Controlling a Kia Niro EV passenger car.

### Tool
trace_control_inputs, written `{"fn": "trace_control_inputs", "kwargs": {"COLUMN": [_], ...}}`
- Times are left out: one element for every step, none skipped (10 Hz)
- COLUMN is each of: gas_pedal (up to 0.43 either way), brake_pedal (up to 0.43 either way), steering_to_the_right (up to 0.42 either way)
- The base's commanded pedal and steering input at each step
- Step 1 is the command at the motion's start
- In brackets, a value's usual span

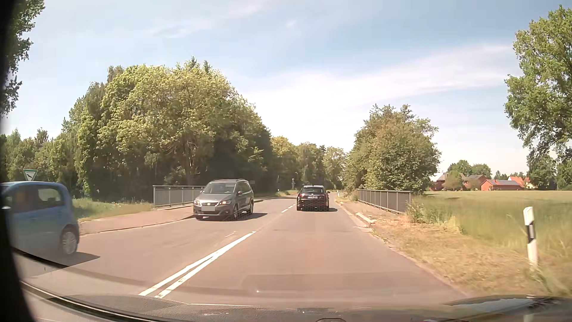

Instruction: Follow the waypoints while adhering to traffic rules and regulations

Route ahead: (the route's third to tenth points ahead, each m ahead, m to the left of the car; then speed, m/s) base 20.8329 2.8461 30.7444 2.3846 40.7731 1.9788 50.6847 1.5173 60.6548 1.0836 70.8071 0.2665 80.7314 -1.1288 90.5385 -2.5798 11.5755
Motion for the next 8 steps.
{"fn": "trace_control_inputs", "kwargs": {"gas_pedal": [0.268, 0.268, 0.268, 0.268, 0.268, 0.268, 0.280, 0.280], "brake_pedal": [0.000, 0.000, 0.000, 0.000, 0.000, 0.000, 0.000, 0.000], "steering_to_the_right": [0.007, 0.007, 0.007, 0.006, 0.006, 0.006, 0.006, 0.006]}}
